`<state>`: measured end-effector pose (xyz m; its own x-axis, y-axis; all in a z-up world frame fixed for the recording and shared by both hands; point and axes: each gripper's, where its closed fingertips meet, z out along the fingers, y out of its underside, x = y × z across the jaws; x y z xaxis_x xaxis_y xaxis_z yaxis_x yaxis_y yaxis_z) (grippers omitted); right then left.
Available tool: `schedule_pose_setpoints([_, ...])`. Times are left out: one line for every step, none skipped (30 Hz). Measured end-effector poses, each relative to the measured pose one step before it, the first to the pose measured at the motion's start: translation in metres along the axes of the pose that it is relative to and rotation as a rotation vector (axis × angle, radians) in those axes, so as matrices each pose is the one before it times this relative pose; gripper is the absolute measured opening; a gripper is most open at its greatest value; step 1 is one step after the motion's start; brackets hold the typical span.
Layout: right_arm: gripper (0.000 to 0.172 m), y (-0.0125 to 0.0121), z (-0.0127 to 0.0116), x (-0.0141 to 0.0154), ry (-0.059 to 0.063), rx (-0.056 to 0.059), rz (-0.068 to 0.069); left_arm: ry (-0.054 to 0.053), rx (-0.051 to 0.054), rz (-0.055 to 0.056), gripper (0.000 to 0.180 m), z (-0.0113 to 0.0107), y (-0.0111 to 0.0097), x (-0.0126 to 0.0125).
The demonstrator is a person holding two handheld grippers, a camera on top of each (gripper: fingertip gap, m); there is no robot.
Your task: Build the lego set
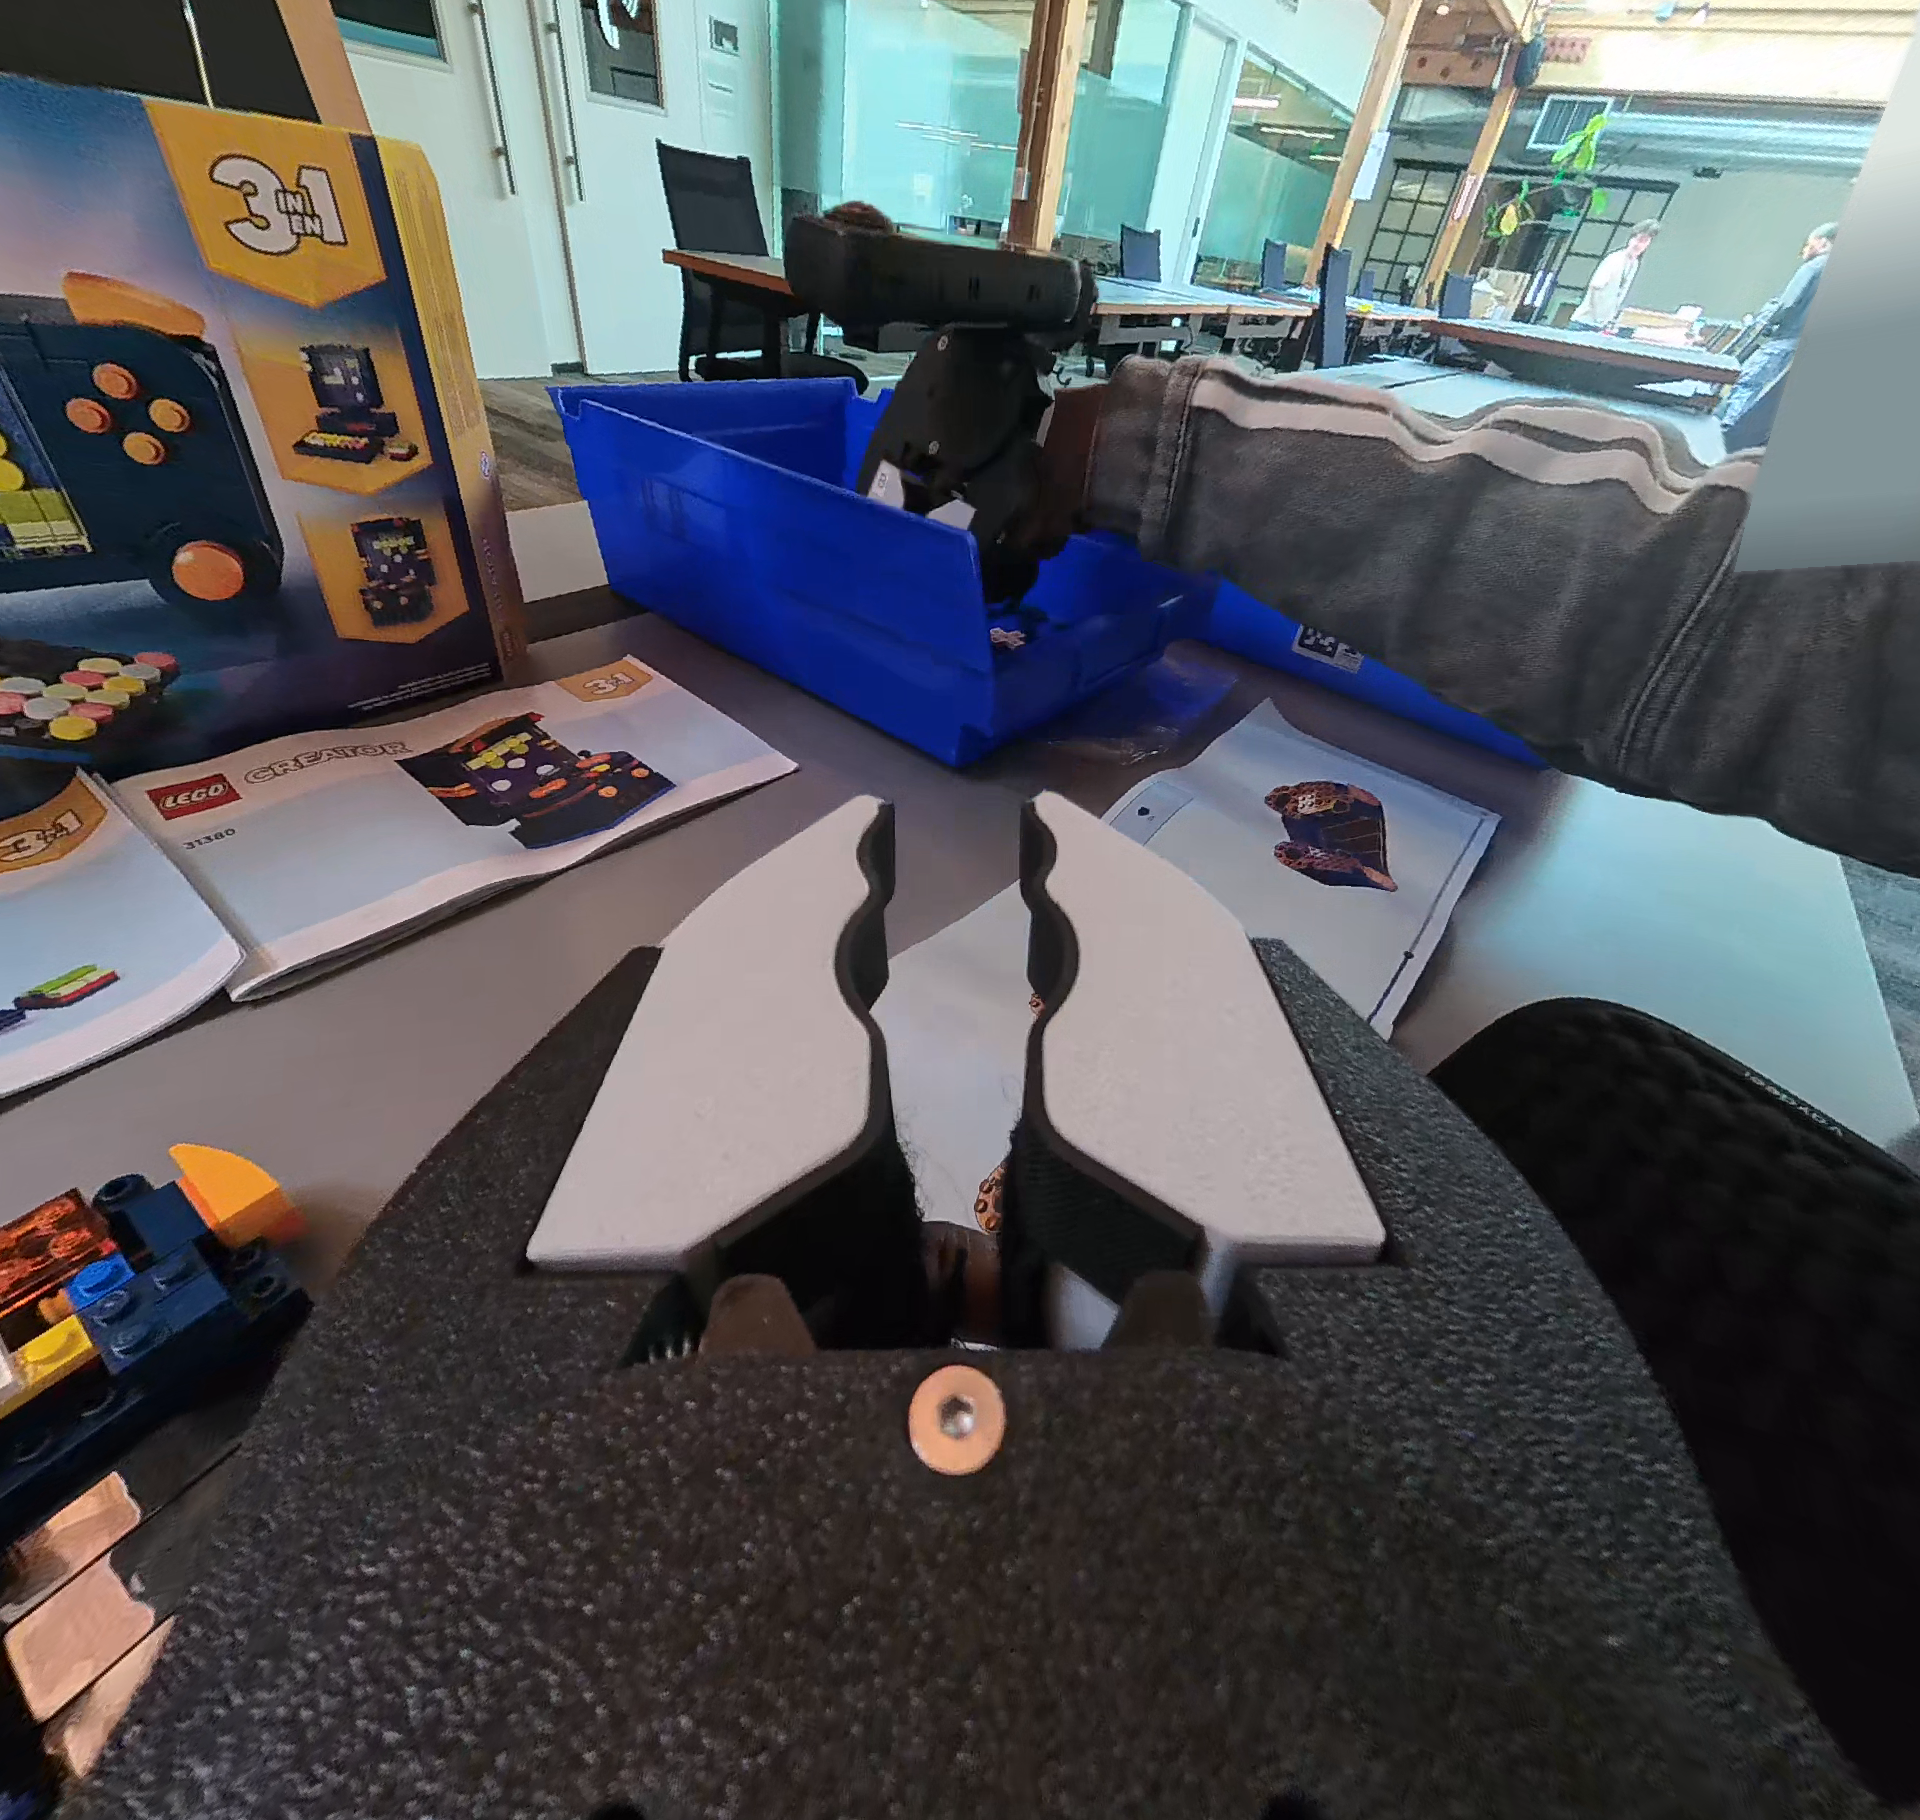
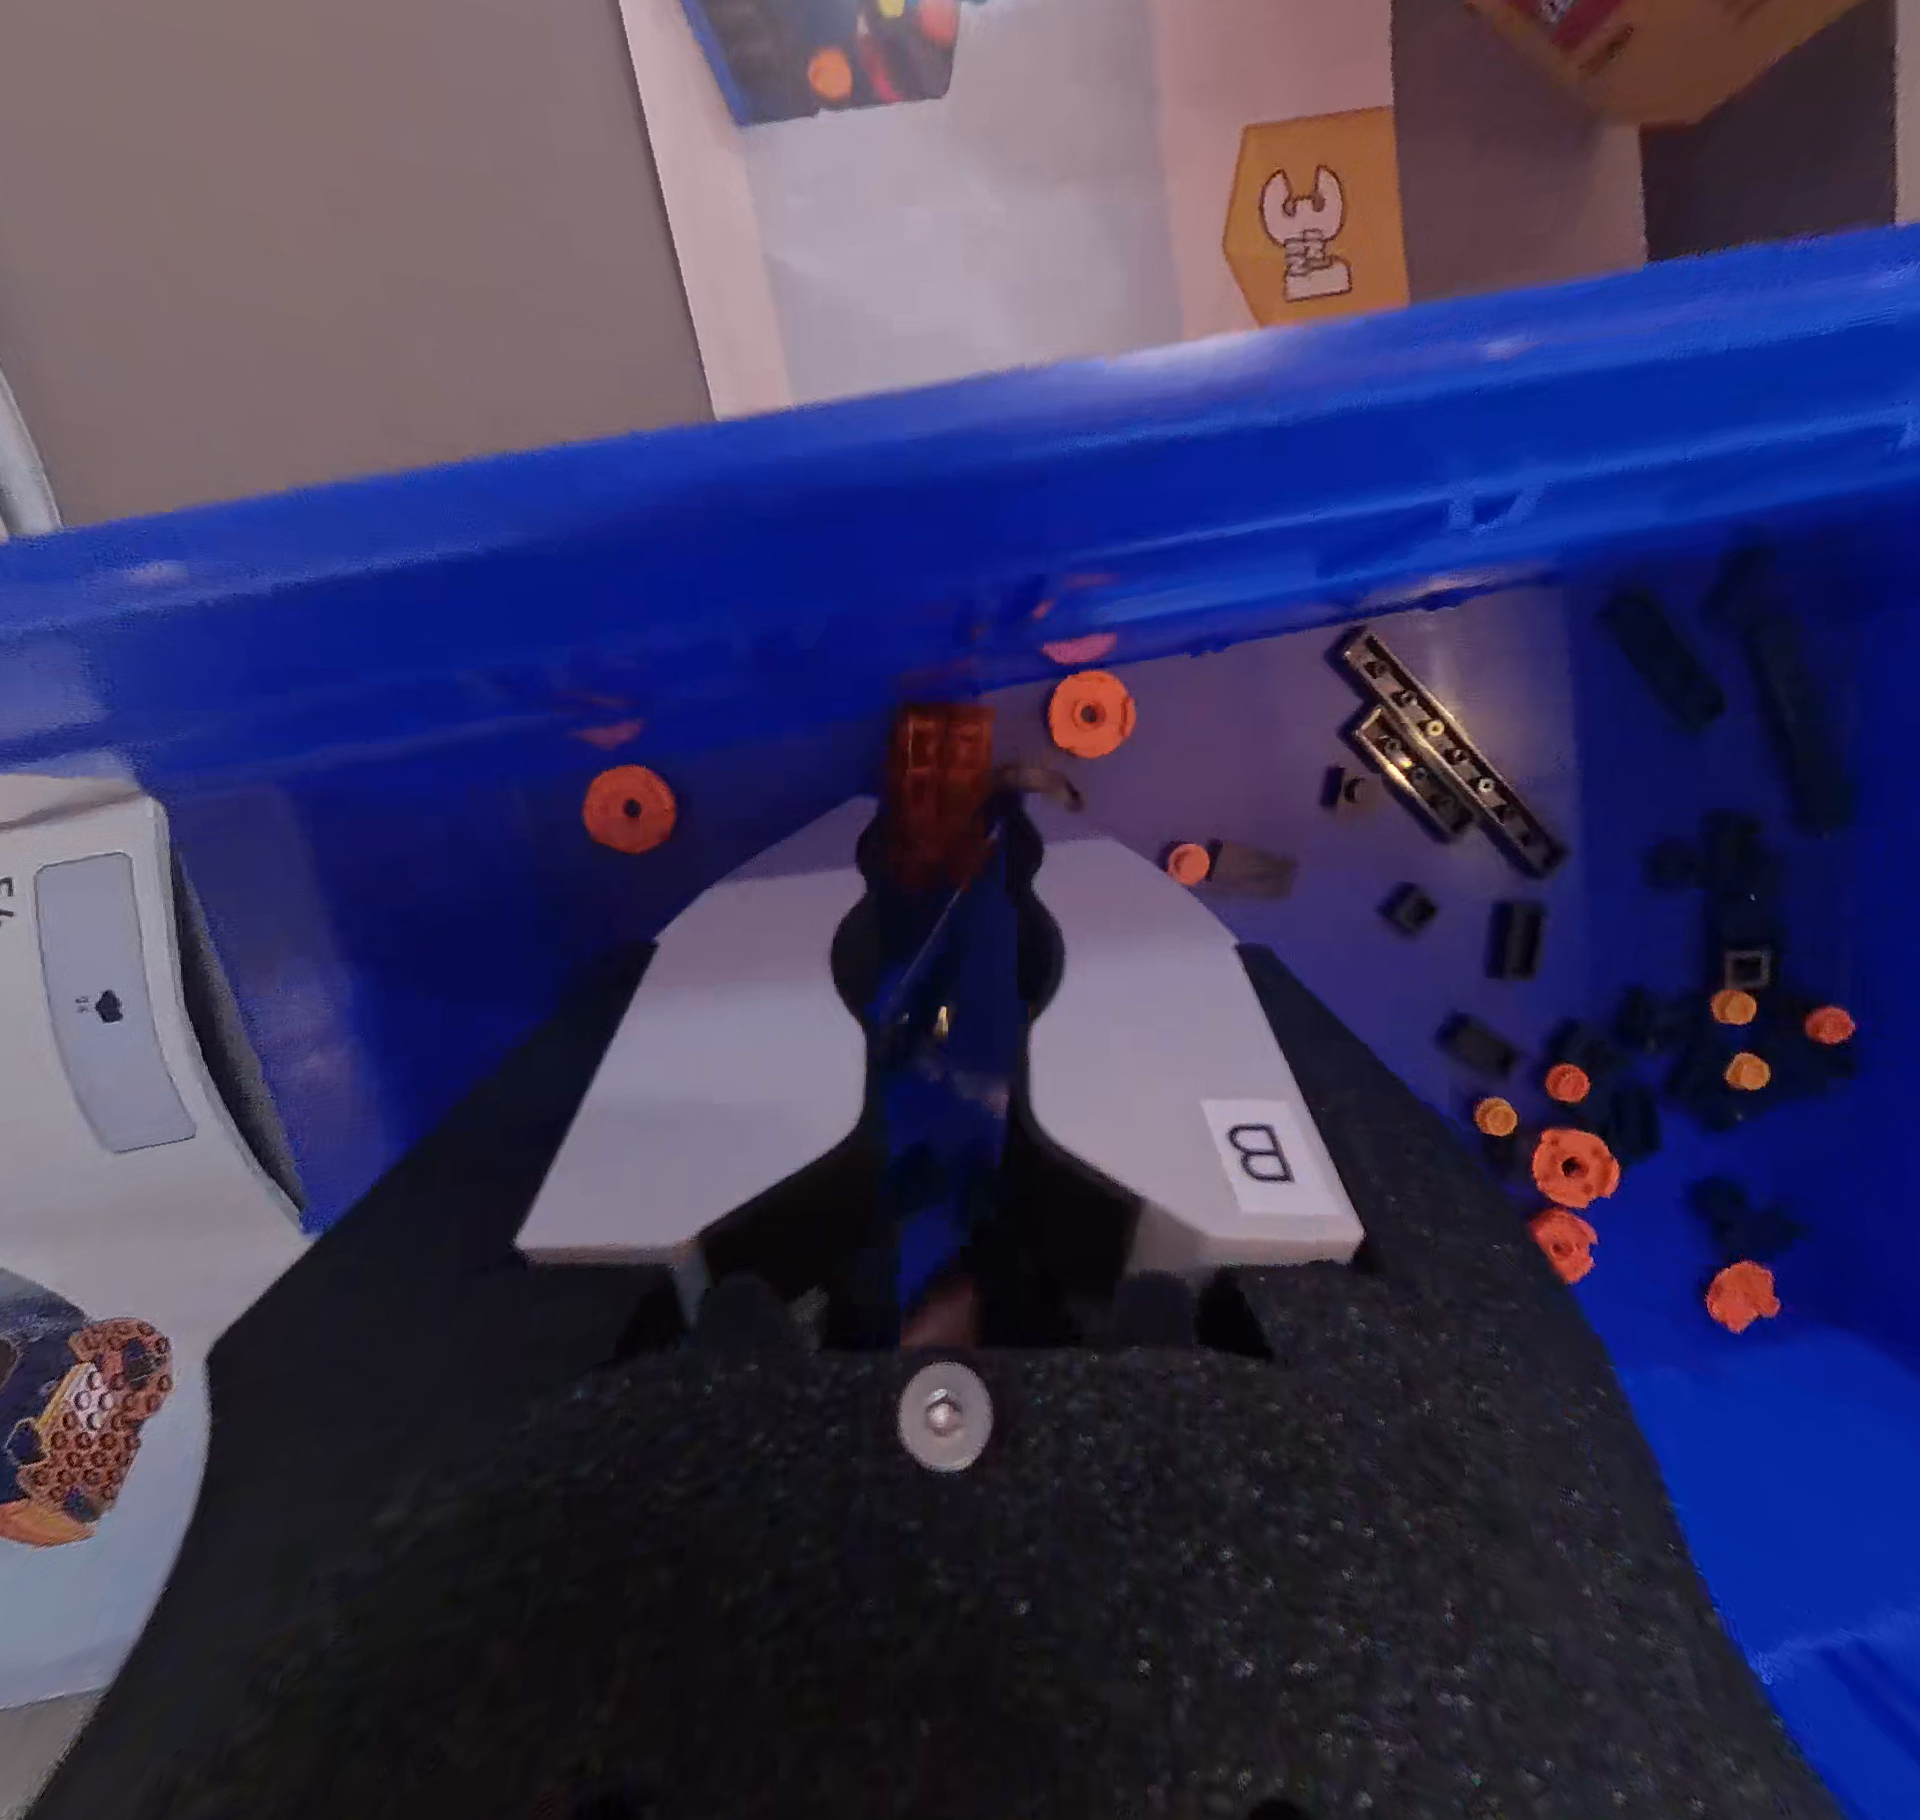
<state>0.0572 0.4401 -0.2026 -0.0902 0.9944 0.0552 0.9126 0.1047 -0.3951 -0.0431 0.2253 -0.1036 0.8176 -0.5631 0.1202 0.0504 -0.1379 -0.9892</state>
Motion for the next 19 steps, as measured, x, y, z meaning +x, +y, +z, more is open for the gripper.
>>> schedule_pose_setpoints([0.017,0.00031,0.00053,-0.0002,-0.0011,0.0026,-0.0073,0.0005,-0.0014,-0.0003,0.022,0.00032,0.00053,-0.00011])
schedule_pose_setpoints([0.017,0.00022,-0.00044,-0.00058,0.0018,0.0053,-0.0097,-0.0002,-0.001,0.002,0.022,0.0,0.00033,-0.00011])
schedule_pose_setpoints([0.017,0.00086,-0.00088,-0.00048,0.0063,0.004,-0.0051,-0.0018,-0.0008,0.0029,0.022,0.00003,0.00013,-0.00014])
schedule_pose_setpoints([0.017,0.00027,-0.00192,0.00043,0.0151,0.0127,0.0062,-0.0025,0.0007,0.0041,0.022,-0.0001,-0.00024,-0.00026])
schedule_pose_setpoints([0.016,-0.00073,-0.00381,0.00002,0.0148,0.0211,0.0207,-0.0029,0.0033,0.0055,0.022,-0.00018,-0.00074,-0.00022])
schedule_pose_setpoints([0.016,-0.00104,-0.00632,0.00038,0.0222,0.0224,0.0314,-0.0039,0.0067,0.0076,0.022,-0.00043,-0.00143,-0.00028])
schedule_pose_setpoints([0.017,-0.00278,-0.00879,0.00032,0.032,0.0315,0.0316,-0.0063,0.0094,0.0101,0.022,-0.0006,-0.00172,-0.00041])
schedule_pose_setpoints([0.016,-0.00474,-0.01065,-0.00106,0.0304,0.0442,0.0323,-0.0065,0.0116,0.0128,0.022,-0.00079,-0.0022,-0.0004])
schedule_pose_setpoints([0.016,-0.00668,-0.01201,-0.00223,0.0273,0.0556,0.0364,-0.0067,0.012,0.0142,0.022,-0.00088,-0.00237,-0.00033])
schedule_pose_setpoints([0.016,-0.00778,-0.01238,-0.00327,0.0197,0.0632,0.0429,-0.007,0.012,0.0151,0.022,-0.0007,-0.00261,-0.00034])
schedule_pose_setpoints([0.016,-0.00909,-0.01244,-0.00557,0.0042,0.0707,0.049,-0.0043,0.0146,0.018,0.023,-0.00092,-0.00316,0.00027])
schedule_pose_setpoints([0.016,-0.01153,-0.01205,-0.00857,-0.0149,0.0877,0.0548,-0.0032,0.019,0.0208,0.025,-0.00089,-0.00399,0.00086])
schedule_pose_setpoints([0.015,-0.01438,-0.01129,-0.01421,-0.0481,0.106,0.0632,0.0002,0.0228,0.024,0.027,-0.0011,-0.00458,0.00159])
schedule_pose_setpoints([0.015,-0.0158,-0.00898,-0.01947,-0.0767,0.1149,0.074,0.0055,0.0272,0.0293,0.03,-0.00108,-0.00531,0.00269])
schedule_pose_setpoints([0.016,-0.01465,-0.00549,-0.02394,-0.0989,0.113,0.077,0.0089,0.0293,0.0374,0.034,-0.00108,-0.00585,0.0035])
schedule_pose_setpoints([0.016,-0.01173,-0.00129,-0.02677,-0.1137,0.1101,0.0766,0.0062,0.0331,0.0445,0.038,-0.00107,-0.00646,0.00358])
schedule_pose_setpoints([0.016,-0.00604,0.00333,-0.02756,-0.1239,0.0879,0.0804,0.0024,0.0355,0.047,0.042,-0.00115,-0.00664,0.00321])
schedule_pose_setpoints([0.016,-0.00065,0.00701,-0.02412,-0.1152,0.0731,0.0914,0.0035,0.0347,0.0442,0.046,-0.00099,-0.0066,0.0034])
schedule_pose_setpoints([0.015,0.00508,0.00939,-0.01981,-0.1078,0.0524,0.0988,0.0079,0.0298,0.0391,0.05,-0.0008,-0.00577,0.004])
